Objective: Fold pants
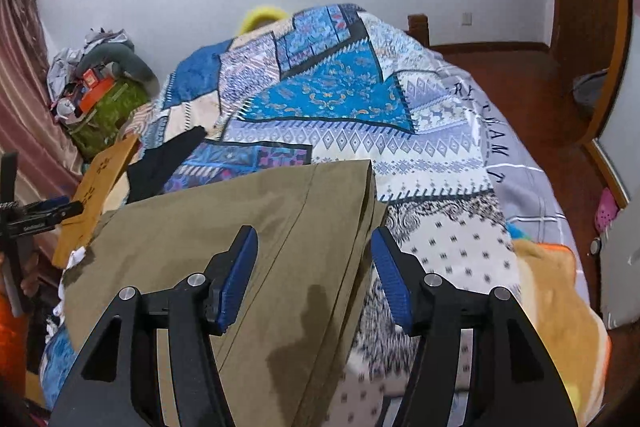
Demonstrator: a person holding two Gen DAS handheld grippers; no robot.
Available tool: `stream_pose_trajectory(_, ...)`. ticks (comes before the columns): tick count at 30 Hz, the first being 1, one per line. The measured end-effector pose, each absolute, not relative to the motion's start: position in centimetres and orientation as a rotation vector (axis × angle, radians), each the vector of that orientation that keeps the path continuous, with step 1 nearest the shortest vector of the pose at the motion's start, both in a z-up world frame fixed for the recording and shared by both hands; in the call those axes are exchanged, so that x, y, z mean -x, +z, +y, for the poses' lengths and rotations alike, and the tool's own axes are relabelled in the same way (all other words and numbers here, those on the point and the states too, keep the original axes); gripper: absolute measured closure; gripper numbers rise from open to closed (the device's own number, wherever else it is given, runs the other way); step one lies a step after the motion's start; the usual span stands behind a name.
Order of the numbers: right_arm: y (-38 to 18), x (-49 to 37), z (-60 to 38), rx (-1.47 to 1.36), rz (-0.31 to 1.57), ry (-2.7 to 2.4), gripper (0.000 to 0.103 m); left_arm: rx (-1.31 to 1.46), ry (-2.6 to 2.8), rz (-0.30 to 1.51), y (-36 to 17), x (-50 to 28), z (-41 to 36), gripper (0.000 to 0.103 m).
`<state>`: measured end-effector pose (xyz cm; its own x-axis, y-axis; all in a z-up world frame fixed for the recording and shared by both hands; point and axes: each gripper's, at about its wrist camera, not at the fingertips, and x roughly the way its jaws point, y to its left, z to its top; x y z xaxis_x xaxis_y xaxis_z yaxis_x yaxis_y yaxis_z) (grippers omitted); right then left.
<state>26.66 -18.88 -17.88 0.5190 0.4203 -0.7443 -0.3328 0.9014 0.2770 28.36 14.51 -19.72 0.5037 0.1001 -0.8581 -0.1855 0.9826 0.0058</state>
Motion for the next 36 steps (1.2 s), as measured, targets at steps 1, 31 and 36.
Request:
stream_pose_trajectory(1, -18.5, -27.6, -18.6, -0.100, 0.932, 0.449, 0.048, 0.099, 0.171, 1.037, -20.1, -28.7, 14.6, 0.014)
stream_pose_trajectory(31, -25.9, -34.7, -17.4, -0.024, 1.083, 0.370, 0.096, 0.232, 0.211, 1.052, -24.0, -29.7, 15.8, 0.027)
stream_pose_trajectory(36, -22.0, -32.0, -16.3, 0.063, 1.000, 0.439, 0.095, 0.149, 0.178, 0.952, -20.4, -28.2, 14.6, 0.024)
